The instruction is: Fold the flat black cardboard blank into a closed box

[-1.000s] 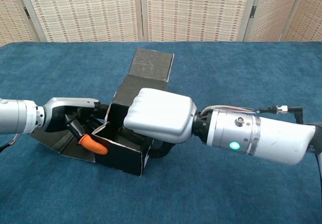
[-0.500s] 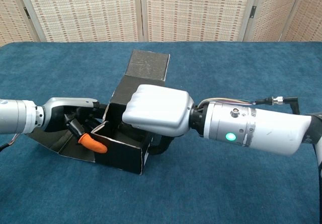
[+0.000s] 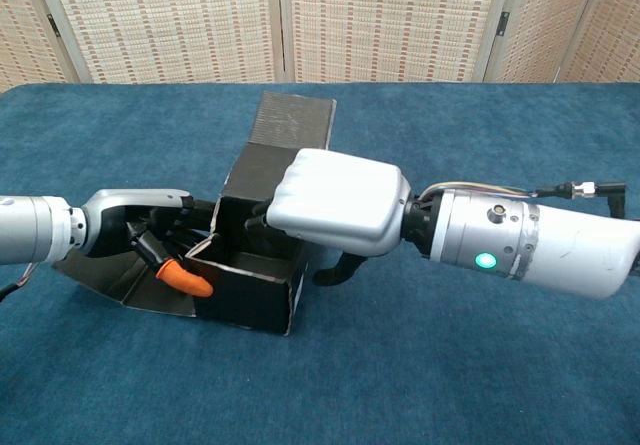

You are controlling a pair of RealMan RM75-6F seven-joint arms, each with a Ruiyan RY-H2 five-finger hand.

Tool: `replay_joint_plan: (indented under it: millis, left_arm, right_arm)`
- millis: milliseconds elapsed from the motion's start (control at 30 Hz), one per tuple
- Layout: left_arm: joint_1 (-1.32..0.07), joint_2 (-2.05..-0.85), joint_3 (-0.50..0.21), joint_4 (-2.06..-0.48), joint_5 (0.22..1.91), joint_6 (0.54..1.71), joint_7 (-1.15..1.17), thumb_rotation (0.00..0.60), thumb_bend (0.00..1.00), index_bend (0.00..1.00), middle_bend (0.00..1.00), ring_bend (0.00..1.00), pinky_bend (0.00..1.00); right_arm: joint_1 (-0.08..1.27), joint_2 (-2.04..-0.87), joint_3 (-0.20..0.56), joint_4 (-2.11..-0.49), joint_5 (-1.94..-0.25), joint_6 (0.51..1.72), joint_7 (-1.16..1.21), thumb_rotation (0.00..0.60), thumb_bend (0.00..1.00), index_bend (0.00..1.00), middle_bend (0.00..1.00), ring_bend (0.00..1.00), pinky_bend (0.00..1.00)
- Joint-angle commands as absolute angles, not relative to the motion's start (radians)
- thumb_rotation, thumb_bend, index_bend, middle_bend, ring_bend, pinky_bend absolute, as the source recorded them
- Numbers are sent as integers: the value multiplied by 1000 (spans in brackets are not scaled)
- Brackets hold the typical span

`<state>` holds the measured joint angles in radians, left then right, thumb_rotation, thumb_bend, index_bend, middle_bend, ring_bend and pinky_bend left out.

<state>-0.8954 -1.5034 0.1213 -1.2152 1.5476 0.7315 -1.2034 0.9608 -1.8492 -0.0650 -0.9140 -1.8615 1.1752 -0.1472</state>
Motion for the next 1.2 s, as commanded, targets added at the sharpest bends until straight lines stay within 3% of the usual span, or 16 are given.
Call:
replay_joint_plan:
  millis: [33,300,467,667,800,1000,1200]
  left_arm:
    - [-889,-1498,110,-1228,1534,727,-1170,600,196,221,225,234,436]
    - [-869,-1474,89,-1277,1508,732,-1084,600,196,47,14,10,211]
    - [-841,-1450,77,-1316,1496,769,-999,600,196,0,0,0,84]
    - [-788,-1405,55,-1384,1475,853,-883,600,193,0,0,0,54]
    - [-757,-1373,39,-1440,1465,901,-833,600,194,0,0,0,46]
    - [-726,-1346,18,-1493,1461,941,-821,600,196,0,0,0,46]
    - [-710,-1329,1,-1515,1463,953,-835,600,194,0,0,0,46]
  right_arm:
    - [954,-1844,-60,-920,-1856,1185,-144,600,21,13,90,728,1000]
    - [918,-1802,-33,-968,-1829,1252,-115,600,17,0,29,708,1000]
    - [837,-1726,-19,-1096,-1741,1266,-96,600,17,0,22,686,1000]
    - [695,-1628,-12,-1395,-1530,1229,-27,600,17,0,44,663,1000]
    - [637,-1571,-18,-1579,-1354,1118,102,600,11,0,79,662,1000]
    - [618,-1565,21,-1661,-1160,979,193,600,0,0,68,662,1000]
    - [633,-1666,90,-1622,-1029,928,165,600,0,0,15,651,1000]
